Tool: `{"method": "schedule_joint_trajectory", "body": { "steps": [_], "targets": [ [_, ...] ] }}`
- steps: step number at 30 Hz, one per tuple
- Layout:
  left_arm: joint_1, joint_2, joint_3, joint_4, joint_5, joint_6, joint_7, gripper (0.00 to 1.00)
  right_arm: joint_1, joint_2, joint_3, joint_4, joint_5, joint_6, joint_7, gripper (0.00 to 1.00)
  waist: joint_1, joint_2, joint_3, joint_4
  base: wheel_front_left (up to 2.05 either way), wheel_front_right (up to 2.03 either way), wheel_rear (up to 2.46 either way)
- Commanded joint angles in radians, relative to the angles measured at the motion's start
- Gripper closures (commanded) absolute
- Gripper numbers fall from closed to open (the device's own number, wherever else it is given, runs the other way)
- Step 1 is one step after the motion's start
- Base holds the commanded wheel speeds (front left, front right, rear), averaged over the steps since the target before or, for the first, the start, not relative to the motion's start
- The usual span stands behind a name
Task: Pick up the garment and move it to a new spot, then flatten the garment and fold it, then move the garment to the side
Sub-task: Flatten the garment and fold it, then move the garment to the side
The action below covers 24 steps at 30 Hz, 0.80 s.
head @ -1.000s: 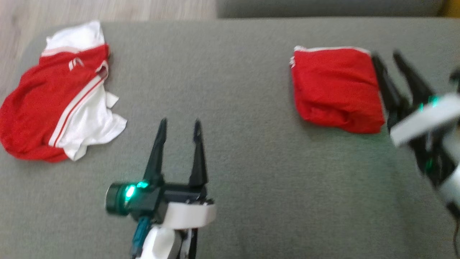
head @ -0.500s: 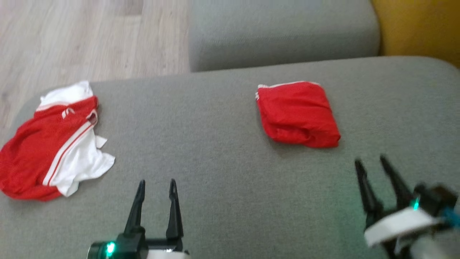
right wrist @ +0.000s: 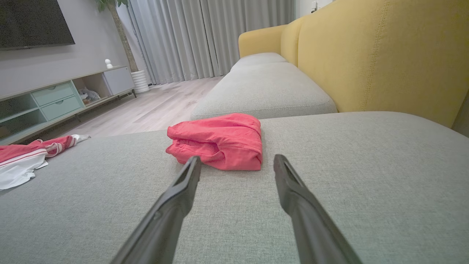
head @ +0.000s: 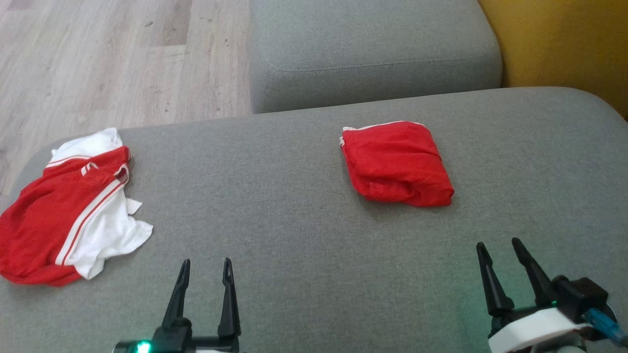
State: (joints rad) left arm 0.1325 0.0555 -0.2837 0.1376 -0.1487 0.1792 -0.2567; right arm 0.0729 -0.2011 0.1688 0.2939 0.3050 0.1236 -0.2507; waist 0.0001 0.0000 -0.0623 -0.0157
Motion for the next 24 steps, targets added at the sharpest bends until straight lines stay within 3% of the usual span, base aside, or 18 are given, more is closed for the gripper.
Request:
{"method": "schedule_joint_trajectory", "body": {
  "steps": [1,24],
  "targets": [
    [-0.024,-0.004,0.039,-0.030,0.009,-0.003,-0.005,0.00,-0.036,-0.014,0.009,-0.027,-0.011,0.007,-0.011,0.00,-0.0001,0.0000,0.001,0.002,0.00,0.00,0.00],
    [-0.020,-0.005,0.020,-0.064,0.004,0.017,-0.005,0.00,-0.070,-0.021,-0.002,-0.005,-0.035,0.007,-0.011,0.00,-0.0001,0.0000,0.023,0.006,0.00,0.00,0.00]
  ]
}}
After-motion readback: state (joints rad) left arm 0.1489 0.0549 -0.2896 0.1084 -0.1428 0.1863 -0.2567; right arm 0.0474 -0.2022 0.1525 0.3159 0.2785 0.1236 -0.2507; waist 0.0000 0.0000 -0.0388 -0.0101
